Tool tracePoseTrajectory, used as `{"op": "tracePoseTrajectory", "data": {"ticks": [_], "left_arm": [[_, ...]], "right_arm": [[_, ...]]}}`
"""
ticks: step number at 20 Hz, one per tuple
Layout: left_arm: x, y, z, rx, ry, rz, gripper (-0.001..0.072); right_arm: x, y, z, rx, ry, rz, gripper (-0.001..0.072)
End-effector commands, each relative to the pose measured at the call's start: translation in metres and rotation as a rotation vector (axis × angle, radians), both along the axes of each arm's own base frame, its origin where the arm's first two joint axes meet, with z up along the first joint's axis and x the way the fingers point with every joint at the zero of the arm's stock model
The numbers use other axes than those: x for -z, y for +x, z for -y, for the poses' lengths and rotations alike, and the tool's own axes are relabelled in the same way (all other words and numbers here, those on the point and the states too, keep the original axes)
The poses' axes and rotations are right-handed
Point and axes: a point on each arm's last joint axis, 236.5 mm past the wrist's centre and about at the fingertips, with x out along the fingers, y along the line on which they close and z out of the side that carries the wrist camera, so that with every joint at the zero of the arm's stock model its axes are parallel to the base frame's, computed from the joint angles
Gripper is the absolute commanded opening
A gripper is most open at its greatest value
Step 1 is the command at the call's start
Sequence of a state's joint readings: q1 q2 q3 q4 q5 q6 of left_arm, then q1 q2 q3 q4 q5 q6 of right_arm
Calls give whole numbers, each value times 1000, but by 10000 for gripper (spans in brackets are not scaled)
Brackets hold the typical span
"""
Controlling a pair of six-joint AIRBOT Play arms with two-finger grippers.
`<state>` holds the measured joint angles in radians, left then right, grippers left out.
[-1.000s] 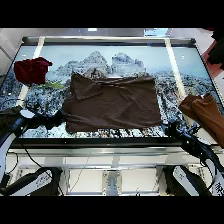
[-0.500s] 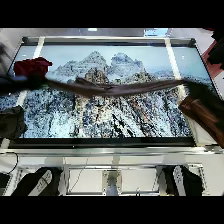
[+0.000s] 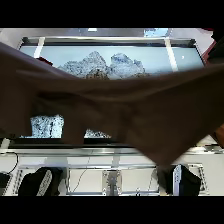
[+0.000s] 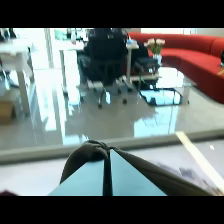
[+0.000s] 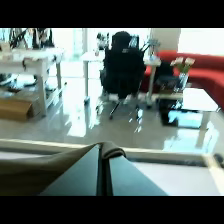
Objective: Fold the shirts.
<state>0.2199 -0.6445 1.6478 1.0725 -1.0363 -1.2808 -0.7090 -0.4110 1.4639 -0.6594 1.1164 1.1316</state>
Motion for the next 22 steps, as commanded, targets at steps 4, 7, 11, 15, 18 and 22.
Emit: {"op": "tracePoseTrajectory", "data": {"ticks": [4, 7, 11, 15, 18, 22], "left_arm": [[172, 148, 4, 119, -115, -595, 10], [278, 222, 5, 84, -103, -802, 11], [393, 310, 10, -11, -176, -864, 10], [465, 346, 6, -57, -192, -876, 10], [469, 349, 1, -69, -168, -870, 11], [496, 308, 5, -28, -90, -1086, 10]], "right_arm": [[78, 132, 47, -307, 258, -341, 26], [188, 202, 66, -292, 244, -644, 26], [346, 283, 77, -156, 249, -919, 26], [438, 339, 69, -103, 304, -960, 26], [459, 350, 62, -93, 287, -963, 26], [463, 339, 61, -112, 278, -1011, 26]]}}
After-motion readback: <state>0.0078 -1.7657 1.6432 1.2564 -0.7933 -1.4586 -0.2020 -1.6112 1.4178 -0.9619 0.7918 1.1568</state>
